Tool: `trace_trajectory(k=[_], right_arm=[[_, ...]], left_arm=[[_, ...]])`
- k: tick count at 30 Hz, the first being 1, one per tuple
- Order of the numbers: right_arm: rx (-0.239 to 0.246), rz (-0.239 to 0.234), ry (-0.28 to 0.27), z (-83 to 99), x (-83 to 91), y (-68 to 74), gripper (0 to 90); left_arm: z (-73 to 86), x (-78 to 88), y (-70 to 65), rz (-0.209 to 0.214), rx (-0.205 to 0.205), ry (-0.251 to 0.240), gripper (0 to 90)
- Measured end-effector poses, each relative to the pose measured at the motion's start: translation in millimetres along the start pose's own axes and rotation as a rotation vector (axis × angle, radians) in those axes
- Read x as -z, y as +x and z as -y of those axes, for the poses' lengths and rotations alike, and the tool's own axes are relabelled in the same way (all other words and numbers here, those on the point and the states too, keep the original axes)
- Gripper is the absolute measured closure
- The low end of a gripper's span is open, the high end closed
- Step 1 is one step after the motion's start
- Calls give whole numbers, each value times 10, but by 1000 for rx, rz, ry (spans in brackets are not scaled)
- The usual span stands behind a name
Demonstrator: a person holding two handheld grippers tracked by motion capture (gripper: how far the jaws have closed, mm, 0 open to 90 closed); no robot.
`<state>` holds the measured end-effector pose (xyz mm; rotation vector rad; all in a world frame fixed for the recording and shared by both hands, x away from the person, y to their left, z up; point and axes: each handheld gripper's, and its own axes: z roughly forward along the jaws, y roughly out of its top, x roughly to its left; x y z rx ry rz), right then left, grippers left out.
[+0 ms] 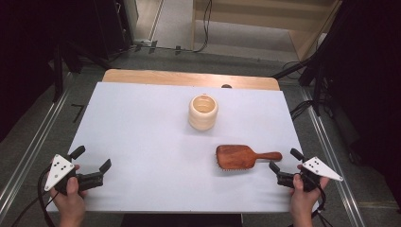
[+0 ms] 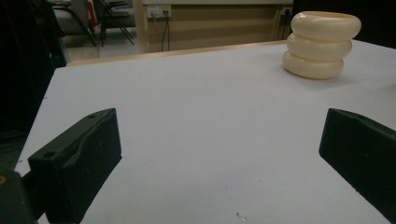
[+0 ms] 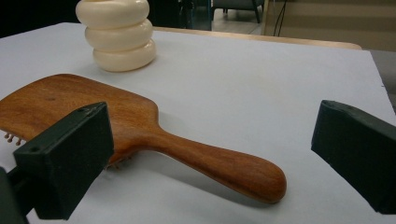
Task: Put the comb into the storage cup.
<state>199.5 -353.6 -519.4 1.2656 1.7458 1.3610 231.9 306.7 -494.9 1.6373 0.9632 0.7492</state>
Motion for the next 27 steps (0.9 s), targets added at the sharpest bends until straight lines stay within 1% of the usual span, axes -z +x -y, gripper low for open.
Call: trace_trajectory(k=[3, 5, 9, 10, 13, 15, 16, 18, 19, 20, 21, 22, 23, 24, 25, 27], right_arm=[[8, -6, 4, -8, 5, 7, 0], [17, -18, 7, -13, 6, 10, 0], [11, -15, 13, -21, 15, 19, 0], [16, -13, 12, -25, 18, 16, 0], [3, -28, 21, -48, 31, 22, 0], [10, -42, 20, -92, 41, 33, 82], [13, -38, 27, -128, 42, 44, 111], [2, -34, 41, -202, 36, 70, 126], [1, -39, 41, -233, 33, 81, 166], [-1, -27, 42, -264, 27, 100, 235], [4, -11, 49, -293, 16, 118, 330], [8, -17, 51, -320, 3, 129, 447], [22, -35, 63, -344, -13, 130, 517], [22, -35, 63, -344, -13, 130, 517], [62, -36, 116, -396, -69, 136, 645], [90, -41, 142, -425, -104, 124, 738]], left_arm=[[1, -4, -4, -1, -1, 2, 0], [1, -3, -4, -1, -1, 1, 0], [2, 5, 0, -1, 6, -12, 0], [2, 5, 0, -1, 6, -12, 0], [1, 1, 2, -1, 7, -11, 0], [3, 4, 1, 1, 7, -13, 0], [4, 7, 1, 8, 8, -14, 0], [5, 16, 7, 38, 2, -17, 0], [4, 14, 7, 41, 3, -16, 0], [4, 12, 7, 43, 6, -14, 0], [3, 11, 6, 40, 6, -14, 0], [3, 9, 6, 41, 7, -13, 0], [3, 8, 4, 40, 7, -12, 0], [3, 8, 4, 40, 7, -12, 0], [3, 9, 1, 37, 6, -13, 0], [4, 13, 0, 34, 0, -10, 0]])
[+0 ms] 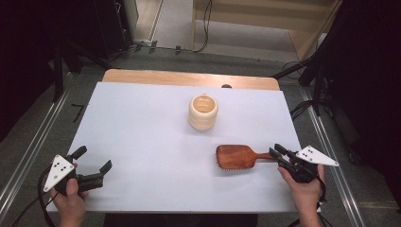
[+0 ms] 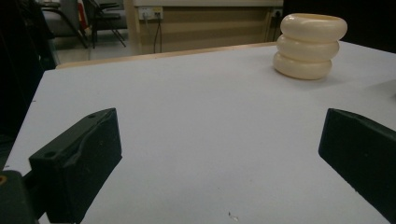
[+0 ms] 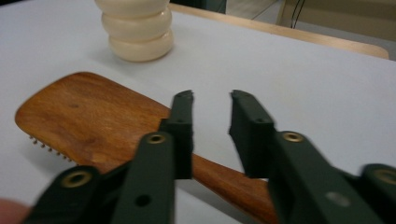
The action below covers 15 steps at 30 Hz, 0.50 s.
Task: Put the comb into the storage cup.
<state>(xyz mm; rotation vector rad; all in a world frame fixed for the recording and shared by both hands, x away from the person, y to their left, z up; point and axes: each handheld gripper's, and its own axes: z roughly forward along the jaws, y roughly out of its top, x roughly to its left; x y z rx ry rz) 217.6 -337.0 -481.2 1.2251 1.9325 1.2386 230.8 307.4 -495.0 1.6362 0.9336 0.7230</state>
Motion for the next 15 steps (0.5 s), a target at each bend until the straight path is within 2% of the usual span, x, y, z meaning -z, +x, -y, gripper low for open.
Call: trace_trajectory(k=[4, 9, 15], right_arm=[[-4, -4, 55, -42, -69, -107, 876], [-39, -26, 136, -61, -184, -261, 879], [-26, -26, 223, -59, -314, -386, 880]], left_arm=[[-1, -7, -8, -1, -7, 3, 0], [-3, -32, -38, 0, -36, 20, 0], [-2, -32, -33, 4, -31, 22, 0]])
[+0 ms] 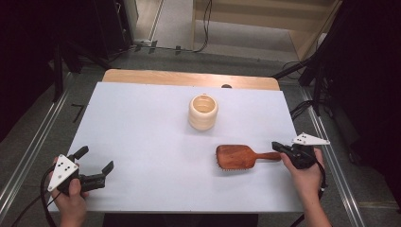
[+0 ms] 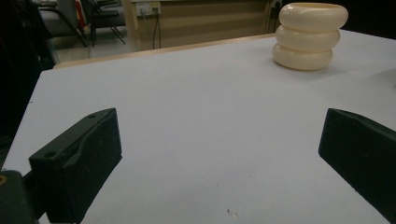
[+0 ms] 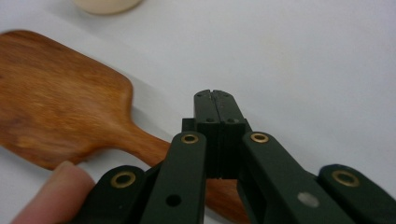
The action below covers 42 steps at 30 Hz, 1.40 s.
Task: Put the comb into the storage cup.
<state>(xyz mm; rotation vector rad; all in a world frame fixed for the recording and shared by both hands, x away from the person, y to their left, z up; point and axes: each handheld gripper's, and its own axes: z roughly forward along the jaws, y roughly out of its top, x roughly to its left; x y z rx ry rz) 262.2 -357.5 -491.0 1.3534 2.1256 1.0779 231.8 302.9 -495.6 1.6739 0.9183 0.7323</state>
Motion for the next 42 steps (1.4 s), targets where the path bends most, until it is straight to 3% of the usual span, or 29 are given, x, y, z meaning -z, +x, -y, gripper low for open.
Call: trace_trajectory(k=[6, 15, 21, 33, 42], right_arm=[[-28, -4, 62, 11, -95, -112, 880], [3, 16, 171, 15, -256, -135, 880], [-23, -1, 185, 32, -263, -173, 880], [-4, -8, 209, 74, -262, -192, 880], [-1, -28, 204, 190, -125, -169, 880]], left_arm=[[0, -1, 2, -1, 2, 1, 0], [1, -1, 2, 0, 3, 1, 0], [0, -4, 0, 0, 3, 6, 0], [1, -7, -3, -4, 2, 7, 0], [1, -8, -5, -9, 1, 5, 0]])
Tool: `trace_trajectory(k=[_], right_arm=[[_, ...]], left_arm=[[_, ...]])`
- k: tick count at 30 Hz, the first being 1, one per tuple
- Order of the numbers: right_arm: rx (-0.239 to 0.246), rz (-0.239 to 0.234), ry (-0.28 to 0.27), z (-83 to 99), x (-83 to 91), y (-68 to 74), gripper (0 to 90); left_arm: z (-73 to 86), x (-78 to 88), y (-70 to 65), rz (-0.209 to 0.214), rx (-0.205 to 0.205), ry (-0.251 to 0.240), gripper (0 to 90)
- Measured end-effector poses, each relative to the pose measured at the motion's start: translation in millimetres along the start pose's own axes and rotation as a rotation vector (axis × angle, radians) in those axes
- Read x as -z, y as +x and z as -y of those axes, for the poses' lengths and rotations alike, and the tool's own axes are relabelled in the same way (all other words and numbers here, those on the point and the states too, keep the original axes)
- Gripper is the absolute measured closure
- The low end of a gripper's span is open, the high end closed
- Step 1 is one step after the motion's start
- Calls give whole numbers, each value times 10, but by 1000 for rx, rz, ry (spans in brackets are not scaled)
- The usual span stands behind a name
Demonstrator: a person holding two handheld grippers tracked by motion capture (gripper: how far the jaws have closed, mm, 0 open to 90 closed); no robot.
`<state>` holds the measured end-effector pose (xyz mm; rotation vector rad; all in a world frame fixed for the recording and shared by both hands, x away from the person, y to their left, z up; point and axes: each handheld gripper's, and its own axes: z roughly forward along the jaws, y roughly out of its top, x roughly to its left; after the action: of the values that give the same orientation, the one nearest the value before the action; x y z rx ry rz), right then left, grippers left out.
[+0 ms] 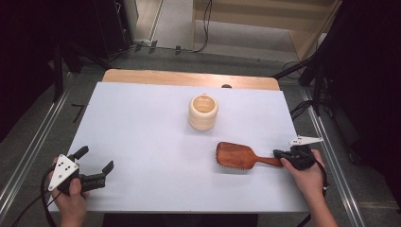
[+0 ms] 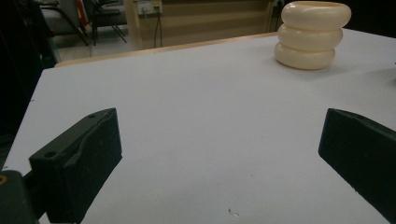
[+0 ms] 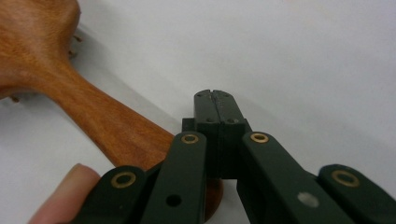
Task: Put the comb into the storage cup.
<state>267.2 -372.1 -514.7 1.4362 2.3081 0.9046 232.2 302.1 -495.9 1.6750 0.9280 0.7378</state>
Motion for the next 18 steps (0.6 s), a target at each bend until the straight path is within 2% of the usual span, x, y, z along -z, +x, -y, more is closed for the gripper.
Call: trace_trajectory(k=[6, 11, 18], right_arm=[[29, -27, -22, 107, 72, 48, 879], [35, -35, -30, 163, 97, 86, 878], [66, -44, -34, 242, 147, 214, 877]], left_arm=[[1, 5, 8, 0, 7, -6, 0], [1, 3, 2, -1, 2, -2, 0], [1, 1, 1, -2, 3, -1, 0]])
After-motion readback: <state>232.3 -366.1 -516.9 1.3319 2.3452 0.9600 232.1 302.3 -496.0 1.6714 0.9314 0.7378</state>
